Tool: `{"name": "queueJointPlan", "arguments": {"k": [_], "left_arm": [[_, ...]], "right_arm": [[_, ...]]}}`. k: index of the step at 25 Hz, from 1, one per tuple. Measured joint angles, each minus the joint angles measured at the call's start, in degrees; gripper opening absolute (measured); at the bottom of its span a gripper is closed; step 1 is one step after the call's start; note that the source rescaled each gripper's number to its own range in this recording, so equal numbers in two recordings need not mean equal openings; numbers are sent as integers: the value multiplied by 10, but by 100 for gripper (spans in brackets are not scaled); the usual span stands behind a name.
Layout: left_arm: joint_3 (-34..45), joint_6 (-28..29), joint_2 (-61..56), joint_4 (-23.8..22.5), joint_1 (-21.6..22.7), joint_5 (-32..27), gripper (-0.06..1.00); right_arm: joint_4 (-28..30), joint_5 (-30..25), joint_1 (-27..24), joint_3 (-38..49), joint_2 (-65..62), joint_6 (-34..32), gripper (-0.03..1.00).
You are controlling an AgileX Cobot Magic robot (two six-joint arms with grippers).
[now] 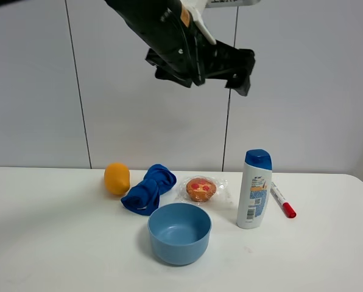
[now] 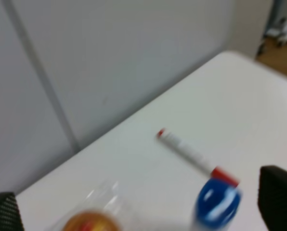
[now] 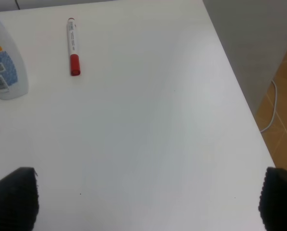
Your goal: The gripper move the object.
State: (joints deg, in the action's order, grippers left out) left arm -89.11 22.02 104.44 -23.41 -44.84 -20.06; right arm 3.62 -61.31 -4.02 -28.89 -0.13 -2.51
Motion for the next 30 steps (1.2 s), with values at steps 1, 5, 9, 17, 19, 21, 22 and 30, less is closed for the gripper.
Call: {"name": "queueJointPlan", "arguments": {"k": [1, 5, 9, 17, 19, 21, 22, 30], "left_arm": [[0, -6, -12, 0, 6, -35, 100], [0, -49, -46, 0, 47, -142, 100], [0, -91, -74, 2, 106, -188, 100], [0, -140, -137, 53, 251, -193, 100], [0, -147, -155, 74, 294, -204, 100], [0, -154, -173, 99, 338, -221, 100], [0, -160, -181, 109, 356, -230, 100], [4, -229, -268, 199, 532, -248, 100]], "right_arm": [[0, 0, 0, 0, 0, 0, 100], [0, 0, 0, 0, 0, 0, 100], [0, 0, 0, 0, 0, 0, 100], [0, 0, 0, 0, 0, 0, 100], [0, 0, 0, 0, 0, 0, 100], [0, 0, 0, 0, 0, 0, 100], [0, 0, 0, 0, 0, 0, 100], [0, 0, 0, 0, 0, 0, 100]]}}
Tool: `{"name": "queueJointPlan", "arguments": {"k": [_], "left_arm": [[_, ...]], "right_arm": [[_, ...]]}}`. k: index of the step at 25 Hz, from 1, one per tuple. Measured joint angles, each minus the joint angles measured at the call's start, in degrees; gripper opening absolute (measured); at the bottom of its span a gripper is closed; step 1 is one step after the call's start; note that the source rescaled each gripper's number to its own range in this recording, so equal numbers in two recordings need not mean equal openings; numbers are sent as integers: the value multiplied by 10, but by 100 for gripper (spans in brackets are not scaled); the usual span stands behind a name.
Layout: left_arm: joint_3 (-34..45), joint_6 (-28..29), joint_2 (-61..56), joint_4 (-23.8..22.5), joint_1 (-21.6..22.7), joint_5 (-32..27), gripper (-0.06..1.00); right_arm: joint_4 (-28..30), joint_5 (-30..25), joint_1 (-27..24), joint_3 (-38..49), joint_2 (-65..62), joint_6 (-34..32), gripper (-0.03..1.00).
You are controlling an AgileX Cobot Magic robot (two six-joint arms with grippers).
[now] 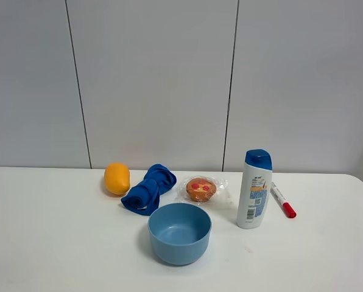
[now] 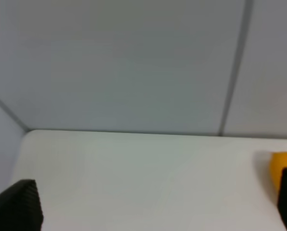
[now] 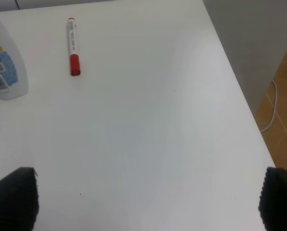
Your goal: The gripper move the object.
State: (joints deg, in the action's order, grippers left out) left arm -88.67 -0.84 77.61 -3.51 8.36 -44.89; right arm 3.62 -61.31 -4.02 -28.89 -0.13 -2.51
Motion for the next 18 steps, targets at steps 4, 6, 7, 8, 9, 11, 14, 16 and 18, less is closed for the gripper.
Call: {"name": "queueJointPlan", "arguments": {"k": [4, 6, 7, 8, 9, 11, 14, 16, 18], "left_arm": [[63, -26, -67, 48, 74, 21, 100], [112, -35, -106, 71, 93, 33, 100], [141, -38, -129, 82, 96, 39, 100], [172, -41, -155, 93, 97, 45, 100], [203, -43, -182, 103, 97, 51, 100], [260, -44, -236, 115, 97, 65, 100], [344, -44, -322, 126, 97, 87, 100], [391, -44, -378, 128, 90, 105, 100], [434, -44, -423, 134, 78, 116, 100]], "right_arm": [[0, 0, 0, 0, 0, 0, 100], [0, 0, 0, 0, 0, 0, 100], [0, 0, 0, 0, 0, 0, 100], [0, 0, 0, 0, 0, 0, 100], [0, 0, 0, 0, 0, 0, 100], [0, 0, 0, 0, 0, 0, 100], [0, 0, 0, 0, 0, 0, 100], [0, 0, 0, 0, 0, 0, 100], [0, 0, 0, 0, 0, 0, 100]]}}
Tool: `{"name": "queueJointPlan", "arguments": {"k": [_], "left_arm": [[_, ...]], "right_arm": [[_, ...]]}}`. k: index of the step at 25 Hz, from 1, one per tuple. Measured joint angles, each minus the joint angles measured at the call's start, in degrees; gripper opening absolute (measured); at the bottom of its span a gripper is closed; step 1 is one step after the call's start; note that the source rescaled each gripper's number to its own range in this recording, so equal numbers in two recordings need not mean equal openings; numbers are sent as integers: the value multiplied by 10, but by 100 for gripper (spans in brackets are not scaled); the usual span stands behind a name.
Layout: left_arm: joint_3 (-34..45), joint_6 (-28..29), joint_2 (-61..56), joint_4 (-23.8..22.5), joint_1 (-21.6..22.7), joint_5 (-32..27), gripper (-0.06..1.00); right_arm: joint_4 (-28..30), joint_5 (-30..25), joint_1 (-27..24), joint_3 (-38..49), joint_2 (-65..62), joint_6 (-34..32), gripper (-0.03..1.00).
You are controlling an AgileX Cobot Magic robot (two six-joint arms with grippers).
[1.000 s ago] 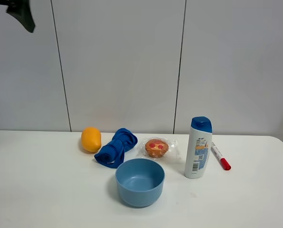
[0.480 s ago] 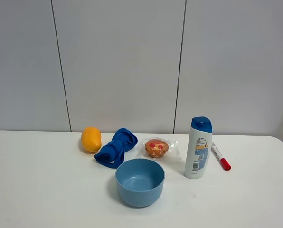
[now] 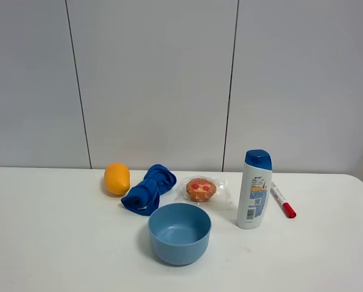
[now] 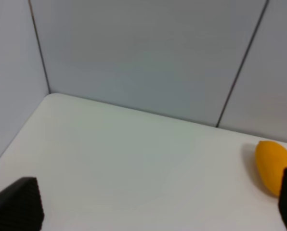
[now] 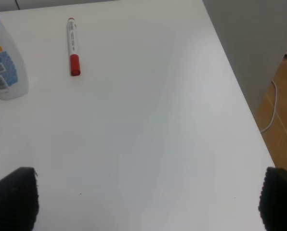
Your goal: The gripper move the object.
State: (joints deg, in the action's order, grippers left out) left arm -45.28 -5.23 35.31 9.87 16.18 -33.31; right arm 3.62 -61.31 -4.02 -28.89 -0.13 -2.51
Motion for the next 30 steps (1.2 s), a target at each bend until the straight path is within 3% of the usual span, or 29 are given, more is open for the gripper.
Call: {"name": "queueJointPlan", "arguments": {"k": [4, 9, 13, 30], "left_arm": [[58, 0, -83, 6, -42, -11, 100], [71, -18, -186, 2, -88, -79, 100], [79, -43, -247, -1, -91, -143, 100], [161, -52, -323, -1, -91, -268, 100]], "right_arm": [[0, 0, 0, 0, 0, 0, 100], [0, 0, 0, 0, 0, 0, 100], [0, 0, 0, 0, 0, 0, 100], [0, 0, 0, 0, 0, 0, 100]]}}
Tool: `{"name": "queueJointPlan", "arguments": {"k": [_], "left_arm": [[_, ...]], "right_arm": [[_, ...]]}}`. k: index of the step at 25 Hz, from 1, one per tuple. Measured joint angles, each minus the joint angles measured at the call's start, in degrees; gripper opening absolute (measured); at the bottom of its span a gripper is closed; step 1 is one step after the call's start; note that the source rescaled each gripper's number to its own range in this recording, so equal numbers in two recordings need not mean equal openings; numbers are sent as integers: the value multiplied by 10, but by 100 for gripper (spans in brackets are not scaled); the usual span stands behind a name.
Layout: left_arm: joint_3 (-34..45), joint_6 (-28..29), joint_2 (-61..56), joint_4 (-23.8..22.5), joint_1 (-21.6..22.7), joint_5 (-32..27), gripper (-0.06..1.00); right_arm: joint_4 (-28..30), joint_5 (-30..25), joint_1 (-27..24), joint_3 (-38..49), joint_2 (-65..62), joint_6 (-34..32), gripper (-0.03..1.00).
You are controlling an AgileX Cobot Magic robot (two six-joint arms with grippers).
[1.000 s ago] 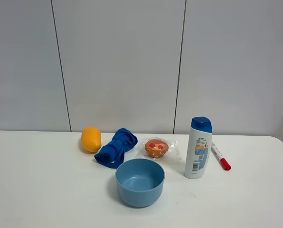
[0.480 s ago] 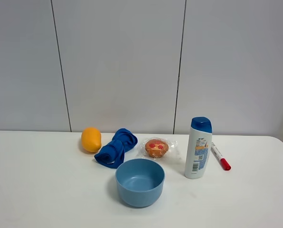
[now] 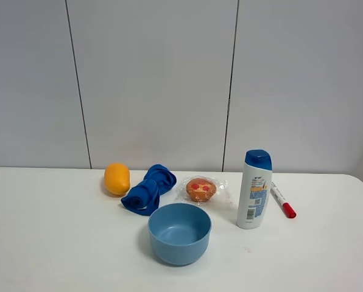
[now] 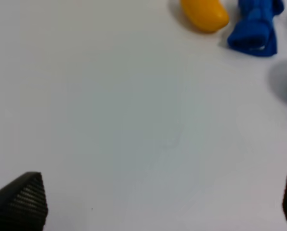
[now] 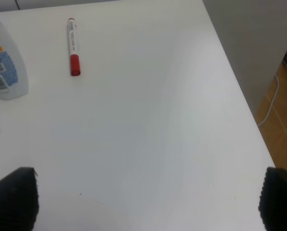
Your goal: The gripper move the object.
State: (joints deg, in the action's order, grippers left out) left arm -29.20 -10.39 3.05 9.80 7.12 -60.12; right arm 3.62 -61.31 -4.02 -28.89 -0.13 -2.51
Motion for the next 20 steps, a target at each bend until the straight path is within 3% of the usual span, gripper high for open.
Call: {"name": "queueJointPlan", "arguments": {"k": [20], "left_arm": [[0, 0, -32, 0, -1, -1, 100]], "right_arm": [[0, 0, 0, 0, 0, 0, 100]]}}
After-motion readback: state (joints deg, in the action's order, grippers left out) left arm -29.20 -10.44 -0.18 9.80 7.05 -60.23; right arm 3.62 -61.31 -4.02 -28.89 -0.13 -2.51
